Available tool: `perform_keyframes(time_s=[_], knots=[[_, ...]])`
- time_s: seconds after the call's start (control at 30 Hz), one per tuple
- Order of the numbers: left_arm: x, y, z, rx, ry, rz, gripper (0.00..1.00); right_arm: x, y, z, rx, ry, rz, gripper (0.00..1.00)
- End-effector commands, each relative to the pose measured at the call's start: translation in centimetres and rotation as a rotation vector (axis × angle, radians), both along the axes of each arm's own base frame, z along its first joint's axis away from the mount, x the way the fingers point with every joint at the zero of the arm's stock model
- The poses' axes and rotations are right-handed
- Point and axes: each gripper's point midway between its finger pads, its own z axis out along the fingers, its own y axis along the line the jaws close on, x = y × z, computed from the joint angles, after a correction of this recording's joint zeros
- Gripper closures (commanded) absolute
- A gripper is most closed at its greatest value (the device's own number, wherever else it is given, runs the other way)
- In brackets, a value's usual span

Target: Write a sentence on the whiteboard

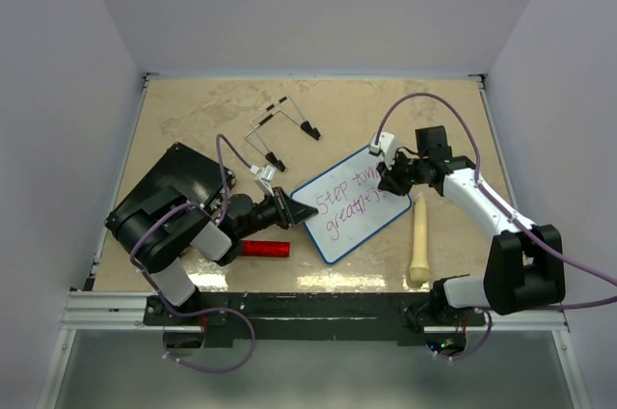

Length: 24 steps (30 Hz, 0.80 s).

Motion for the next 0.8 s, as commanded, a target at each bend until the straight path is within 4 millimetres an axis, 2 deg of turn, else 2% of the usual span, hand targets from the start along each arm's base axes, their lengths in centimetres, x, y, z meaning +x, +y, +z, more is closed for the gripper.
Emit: perform_keyframes(time_s=[0.0,0.1,0.33,0.43,0.5,0.63,0.77], knots=[[-0.6,-0.4,1.5,-0.025,-0.116,-0.048,1.0,-0.2,1.2,1.0,0.048,-0.007,0.065,1.0],[-0.6,-0.4,1.4,-0.024,-0.115,-0.048,1.0,-0.2,1.6,2.2,0.074,-0.038,0.078,1.0],[-0.7,-0.4,1.5,-0.024,-0.116,-0.048,1.0,-0.7,1.7,6.4,0.127,-0.131,0.094,1.0],[-0.7,-0.4,1.6,-0.022,-0.122,-0.053,1.0,-0.9,1.5,9.2,0.144,-0.191,0.085,1.0],[-0.8,-0.4,1.9,-0.023,-0.139,-0.059,1.0,-0.9,1.5,12.1,0.166,-0.247,0.087,1.0],[-0.7,-0.6,2.7,-0.005,-0.191,-0.083,1.0,-1.2,1.5,16.2,0.247,-0.307,0.079,1.0],[-0.7,-1.0,4.0,0.011,-0.254,-0.116,1.0,-2.8,1.0,16.6,0.376,-0.32,0.145,1.0]])
